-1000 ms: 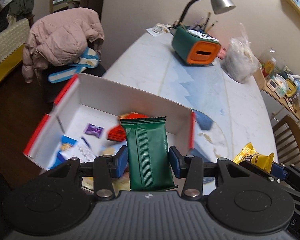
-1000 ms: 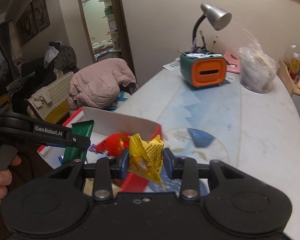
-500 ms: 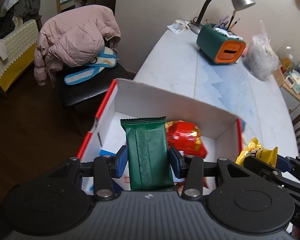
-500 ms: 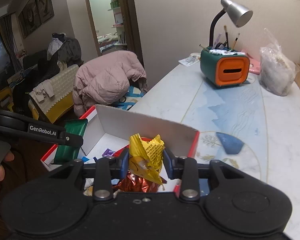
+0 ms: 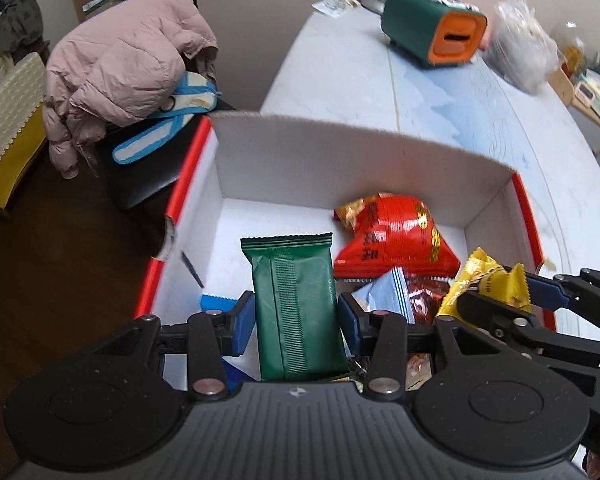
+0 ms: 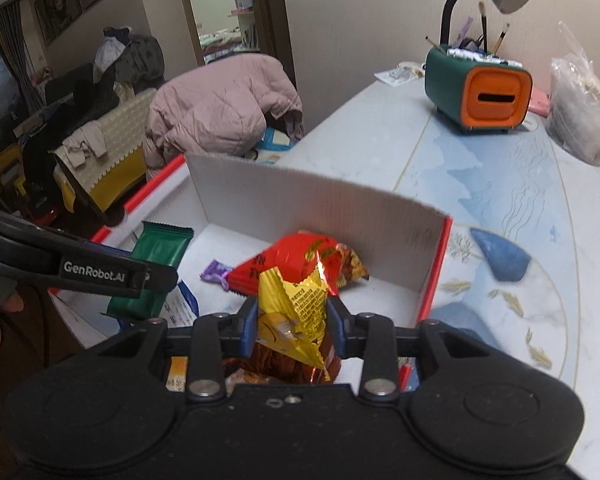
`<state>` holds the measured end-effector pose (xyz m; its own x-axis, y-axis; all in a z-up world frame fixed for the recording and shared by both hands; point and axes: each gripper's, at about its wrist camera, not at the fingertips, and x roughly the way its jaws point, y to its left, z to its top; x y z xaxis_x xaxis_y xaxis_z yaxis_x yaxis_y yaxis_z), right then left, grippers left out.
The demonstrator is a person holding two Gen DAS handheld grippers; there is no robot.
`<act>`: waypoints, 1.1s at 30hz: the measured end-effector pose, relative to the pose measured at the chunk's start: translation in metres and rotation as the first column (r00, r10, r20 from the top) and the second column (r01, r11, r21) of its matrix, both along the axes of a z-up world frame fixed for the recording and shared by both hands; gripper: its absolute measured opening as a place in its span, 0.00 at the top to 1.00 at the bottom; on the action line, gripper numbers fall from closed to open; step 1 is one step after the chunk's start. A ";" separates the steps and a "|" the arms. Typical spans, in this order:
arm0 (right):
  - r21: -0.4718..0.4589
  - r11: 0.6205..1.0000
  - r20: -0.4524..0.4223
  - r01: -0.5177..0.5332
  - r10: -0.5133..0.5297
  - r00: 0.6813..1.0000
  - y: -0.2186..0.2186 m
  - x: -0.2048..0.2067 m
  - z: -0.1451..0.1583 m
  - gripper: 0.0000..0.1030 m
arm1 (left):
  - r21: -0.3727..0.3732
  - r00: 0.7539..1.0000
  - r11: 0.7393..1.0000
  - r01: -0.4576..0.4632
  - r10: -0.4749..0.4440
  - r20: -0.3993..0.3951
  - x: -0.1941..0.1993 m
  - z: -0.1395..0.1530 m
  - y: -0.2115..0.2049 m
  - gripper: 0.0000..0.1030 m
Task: Organize snacks
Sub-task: 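Open both tools to drop the green bar and yellow candy into the box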
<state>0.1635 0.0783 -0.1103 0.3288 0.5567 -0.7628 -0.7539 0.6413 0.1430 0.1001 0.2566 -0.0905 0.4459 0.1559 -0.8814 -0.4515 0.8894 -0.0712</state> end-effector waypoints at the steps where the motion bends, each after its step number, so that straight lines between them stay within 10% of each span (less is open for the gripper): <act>1: -0.009 1.000 -0.004 -0.001 0.001 1.000 0.001 -0.001 -0.003 0.66 | 0.000 1.000 1.000 0.004 -0.004 -0.009 0.001 -0.004 -0.001 0.57; 17: -0.038 0.999 -0.057 -0.022 0.020 0.998 0.003 -0.012 -0.022 0.66 | -0.016 0.998 0.999 0.033 -0.034 -0.047 -0.002 -0.029 -0.012 0.57; 33: 0.100 0.995 -0.080 0.031 -0.023 0.997 -0.036 -0.020 0.017 0.63 | 0.040 0.992 0.999 0.031 -0.035 0.119 -0.040 0.022 -0.025 0.45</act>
